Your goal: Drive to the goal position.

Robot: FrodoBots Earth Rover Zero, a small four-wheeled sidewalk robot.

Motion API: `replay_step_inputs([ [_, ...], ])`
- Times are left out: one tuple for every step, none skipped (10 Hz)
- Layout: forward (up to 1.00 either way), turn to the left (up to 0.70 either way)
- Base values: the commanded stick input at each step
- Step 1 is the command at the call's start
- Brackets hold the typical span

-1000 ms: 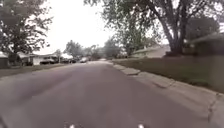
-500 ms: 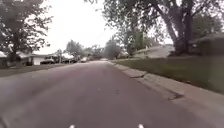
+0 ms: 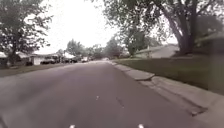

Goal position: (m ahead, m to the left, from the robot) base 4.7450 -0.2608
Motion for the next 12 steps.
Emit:
replay_step_inputs([
  [1.0, -0.01],
  [1.0, -0.02],
  [1.0, -0.07],
  [1.0, -0.08],
  [1.0, 0.0],
  [1.0, 0.0],
  [1.0, 0.0],
  [1.0, 0.0],
  [1.0, 0.0],
  [1.0, 0.0],
  [1.0, 0.0],
  [1.0, 0.0],
])
